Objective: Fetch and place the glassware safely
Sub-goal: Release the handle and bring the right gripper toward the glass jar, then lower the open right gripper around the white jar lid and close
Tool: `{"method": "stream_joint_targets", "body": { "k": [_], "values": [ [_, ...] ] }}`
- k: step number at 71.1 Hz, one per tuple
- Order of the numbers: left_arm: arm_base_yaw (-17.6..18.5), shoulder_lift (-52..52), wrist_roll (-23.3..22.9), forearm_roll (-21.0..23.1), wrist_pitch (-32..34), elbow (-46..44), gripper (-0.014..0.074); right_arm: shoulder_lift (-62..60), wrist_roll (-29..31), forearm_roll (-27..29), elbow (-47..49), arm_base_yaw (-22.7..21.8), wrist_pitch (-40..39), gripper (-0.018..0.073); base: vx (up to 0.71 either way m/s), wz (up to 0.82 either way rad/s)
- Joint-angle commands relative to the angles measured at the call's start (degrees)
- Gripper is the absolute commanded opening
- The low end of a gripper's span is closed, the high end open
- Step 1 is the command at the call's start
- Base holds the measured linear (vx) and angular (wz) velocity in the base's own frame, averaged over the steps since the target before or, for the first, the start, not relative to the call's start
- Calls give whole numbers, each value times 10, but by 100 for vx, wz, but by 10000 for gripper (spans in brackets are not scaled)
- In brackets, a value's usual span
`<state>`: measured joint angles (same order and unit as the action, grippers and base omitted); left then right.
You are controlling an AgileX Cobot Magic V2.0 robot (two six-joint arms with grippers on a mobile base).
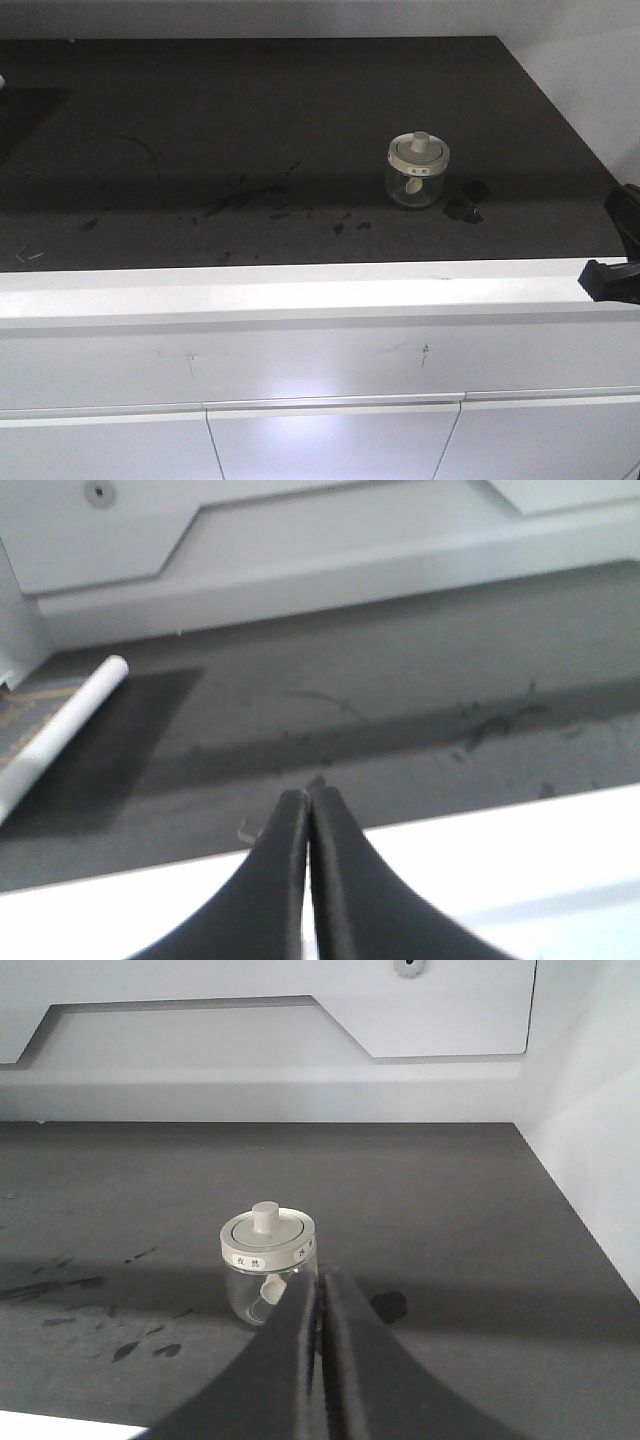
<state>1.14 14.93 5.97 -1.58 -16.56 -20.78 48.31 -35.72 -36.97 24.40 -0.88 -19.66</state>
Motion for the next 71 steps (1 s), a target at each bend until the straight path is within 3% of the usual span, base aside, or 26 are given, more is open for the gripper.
{"method": "stream_joint_targets", "body": {
  "k": [1, 49, 60, 71],
  "values": [
    [3, 1, 0, 4, 13, -10, -7, -5, 5, 2, 16, 0, -31, -1, 0, 0],
    [3, 1, 0, 2, 0, -10, -7, -5, 5, 2, 16, 0, -46, 6, 0, 0],
    [3, 1, 0, 2, 0, -10, -7, -5, 5, -7, 16, 0, -48, 75, 0, 0],
    [3, 2, 0, 2, 0, -10, -7, 2, 5, -61, 16, 0, -71, 230, 0, 0]
  ]
}}
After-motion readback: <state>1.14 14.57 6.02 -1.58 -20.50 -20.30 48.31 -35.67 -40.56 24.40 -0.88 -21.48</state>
